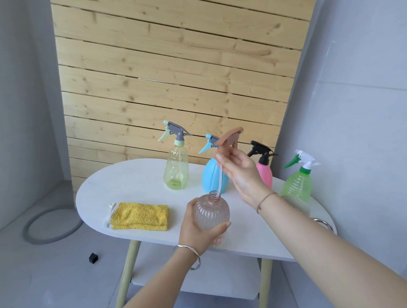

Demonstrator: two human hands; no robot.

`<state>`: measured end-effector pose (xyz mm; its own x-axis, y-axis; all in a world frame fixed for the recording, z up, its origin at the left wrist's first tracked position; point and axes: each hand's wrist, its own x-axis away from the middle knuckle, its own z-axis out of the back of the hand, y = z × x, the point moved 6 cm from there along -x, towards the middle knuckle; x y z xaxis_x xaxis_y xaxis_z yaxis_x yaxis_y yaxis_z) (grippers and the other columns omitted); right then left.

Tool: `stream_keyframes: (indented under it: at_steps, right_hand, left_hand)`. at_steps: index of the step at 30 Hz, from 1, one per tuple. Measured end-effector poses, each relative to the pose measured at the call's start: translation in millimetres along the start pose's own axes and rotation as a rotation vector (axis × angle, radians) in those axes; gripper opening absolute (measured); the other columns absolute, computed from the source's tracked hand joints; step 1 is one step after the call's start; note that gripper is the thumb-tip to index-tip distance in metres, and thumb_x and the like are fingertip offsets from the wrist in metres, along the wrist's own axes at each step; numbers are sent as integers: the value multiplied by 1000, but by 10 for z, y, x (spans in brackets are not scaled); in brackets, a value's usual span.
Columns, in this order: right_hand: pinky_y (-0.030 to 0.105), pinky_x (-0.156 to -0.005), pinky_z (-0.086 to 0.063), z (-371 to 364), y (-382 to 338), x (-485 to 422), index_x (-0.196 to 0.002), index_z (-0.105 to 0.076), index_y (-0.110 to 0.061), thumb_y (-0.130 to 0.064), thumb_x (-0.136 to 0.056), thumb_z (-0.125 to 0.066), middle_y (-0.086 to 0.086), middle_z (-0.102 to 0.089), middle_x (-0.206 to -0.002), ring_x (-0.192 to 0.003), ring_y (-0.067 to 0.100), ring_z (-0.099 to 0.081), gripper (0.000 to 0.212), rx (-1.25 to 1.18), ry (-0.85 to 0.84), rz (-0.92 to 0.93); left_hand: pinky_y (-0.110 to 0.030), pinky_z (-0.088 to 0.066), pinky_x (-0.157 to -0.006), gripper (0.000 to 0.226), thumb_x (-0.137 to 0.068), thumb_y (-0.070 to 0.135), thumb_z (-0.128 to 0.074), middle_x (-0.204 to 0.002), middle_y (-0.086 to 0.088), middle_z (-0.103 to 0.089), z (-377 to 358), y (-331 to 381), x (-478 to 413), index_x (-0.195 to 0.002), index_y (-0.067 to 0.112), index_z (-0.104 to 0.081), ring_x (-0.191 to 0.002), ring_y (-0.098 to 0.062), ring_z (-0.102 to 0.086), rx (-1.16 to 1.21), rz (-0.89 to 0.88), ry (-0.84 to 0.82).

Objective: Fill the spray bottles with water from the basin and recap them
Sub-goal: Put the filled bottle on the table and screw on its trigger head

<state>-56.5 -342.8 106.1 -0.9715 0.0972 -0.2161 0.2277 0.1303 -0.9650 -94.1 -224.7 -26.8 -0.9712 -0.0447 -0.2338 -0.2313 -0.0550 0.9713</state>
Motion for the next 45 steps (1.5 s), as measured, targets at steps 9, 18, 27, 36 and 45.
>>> stream_keyframes:
  at_steps: [9, 18, 27, 36, 45]
  right_hand:
    - [14, -82, -49, 45, 279, 286, -105, -68, -12, 0, -83, -69, -7, -73, -101, -100, 3, -65, 26, 322, -311, -13]
    - [14, -89, -47, 185, 468, 313, -103, -69, -18, -5, -79, -74, -3, -73, -105, -104, 3, -65, 28, 316, -333, -2]
    - [7, -79, -46, 193, 561, 391, -102, -72, -13, -7, -71, -81, -2, -74, -101, -99, 4, -66, 33, 249, -135, 8]
    - [8, -71, -45, 143, 518, 445, -89, -72, -19, -5, -74, -78, -7, -73, -90, -86, -3, -66, 21, 209, -88, -13]
    - [7, -79, -43, 30, 651, 571, -110, -60, -18, -17, -85, -70, -10, -65, -101, -96, -8, -58, 27, 173, -42, -33]
  left_hand:
    - [2, -35, -79, 83, -54, 33, -91, -117, 16, -55, -1, -14, -16, -121, 30, -42, -109, 10, -49, -20, 16, -27]
    - [-2, -39, -81, 81, -58, 28, -91, -117, 16, -55, -5, -20, 2, -122, 29, -42, -107, 12, -50, -36, 36, -23]
    - [-9, -39, -85, 104, -48, 39, -91, -126, 12, -47, 37, 11, -1, -131, 34, -27, -119, -8, -48, -175, 120, -214]
    - [-17, -50, -80, 24, -85, 36, -70, -95, 15, -71, 263, 1311, -352, -107, 27, -72, -85, -2, -65, -401, -197, -225]
    - [-7, -44, -65, 19, -78, 18, -79, -79, 18, -71, 197, 1251, -483, -94, 27, -77, -59, 6, -56, -390, -262, -192]
